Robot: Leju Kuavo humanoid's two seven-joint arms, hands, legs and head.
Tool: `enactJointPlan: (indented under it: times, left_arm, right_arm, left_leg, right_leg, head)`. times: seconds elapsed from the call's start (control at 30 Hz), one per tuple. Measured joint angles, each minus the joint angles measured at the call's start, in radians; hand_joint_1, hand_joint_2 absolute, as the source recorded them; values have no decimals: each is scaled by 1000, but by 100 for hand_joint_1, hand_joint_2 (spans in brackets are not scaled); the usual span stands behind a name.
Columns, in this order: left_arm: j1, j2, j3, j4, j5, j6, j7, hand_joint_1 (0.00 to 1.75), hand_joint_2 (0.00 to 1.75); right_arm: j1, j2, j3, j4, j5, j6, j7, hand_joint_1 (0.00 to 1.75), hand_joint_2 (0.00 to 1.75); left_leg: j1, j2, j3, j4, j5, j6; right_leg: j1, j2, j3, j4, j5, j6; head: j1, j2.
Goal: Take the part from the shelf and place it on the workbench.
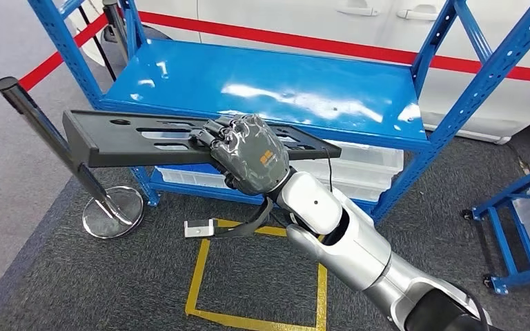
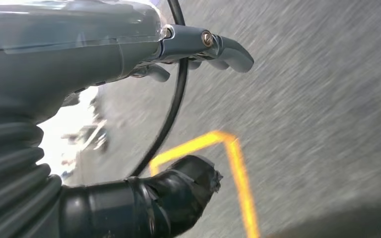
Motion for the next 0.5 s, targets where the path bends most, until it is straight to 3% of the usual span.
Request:
enactJointPlan:
  times: [0.03,0.07,0.1,0.13,0.2,0.23,0.3,0.37,0.4,0.43,0.5]
  left_arm:
    - [-5,-7,0,0,-4,-11,25,0,175]
    - [-11,-15,0,0,-7,-21,46,0,175]
    - [-16,-23,0,0,-8,-29,61,0,175]
    - [-21,-29,0,0,-8,-33,69,0,175]
    - [-26,-36,1,-1,-1,-31,63,0,175]
    - [-24,-37,3,-2,10,-26,45,0,175]
    - [-17,-31,17,-4,43,-21,-23,0,175]
    - [-7,-17,37,-4,66,-25,-88,0,175]
    - [-3,-13,45,-3,67,-27,-96,0,175]
    - [-2,-10,51,-2,62,-28,-84,0,175]
    - [-3,-17,55,-1,43,-23,-30,0,175]
  right_arm:
    - [0,0,0,0,-8,0,-4,175,175]
    - [1,-1,-1,0,-16,0,-8,175,175]
    - [1,-1,-1,0,-22,0,-11,175,175]
    - [2,-2,-1,0,-27,0,-15,175,175]
    - [1,1,0,-1,-32,2,-23,175,175]
    - [1,6,0,-2,-31,4,-25,175,175]
    - [-2,32,8,-1,-16,15,-10,175,175]
    - [-8,73,32,7,8,25,18,175,175]
    - [-12,90,44,14,17,26,31,175,175]
    - [-15,103,54,20,22,25,40,175,175]
    - [-22,112,63,29,23,18,49,175,175]
  left_leg:
    - [3,17,-16,63,-46,-5]
    - [6,25,-28,124,-74,-11]
    - [10,30,-31,169,-79,-18]
    - [14,33,-21,186,-65,-25]
    - [22,53,48,123,-20,-37]
    - [19,72,92,64,-16,-41]
    - [9,100,143,-21,-35,-33]
    - [3,94,142,-42,-38,-10]
    - [3,85,135,-46,-29,2]
    - [4,77,128,-49,-19,15]
    - [6,58,110,-55,4,35]
  right_leg:
    - [-2,-14,-11,1,7,2]
    - [-3,-29,-25,8,12,7]
    - [-5,-45,-40,19,15,11]
    - [-8,-62,-56,32,16,14]
    - [-13,-89,-88,62,17,21]
    - [-14,-100,-103,79,16,26]
    - [-11,-116,-123,102,17,39]
    - [-12,-132,-131,107,26,50]
    - [-15,-128,-135,110,22,56]
    - [-18,-111,-139,121,4,61]
    - [-23,-54,-159,195,-79,67]
  head:
    - [0,0]
    - [0,0]
    - [0,0]
    - [0,0]
    - [0,0]
    - [0,0]
    - [1,0]
    - [3,0]
    - [3,0]
    - [3,0]
    - [4,0]
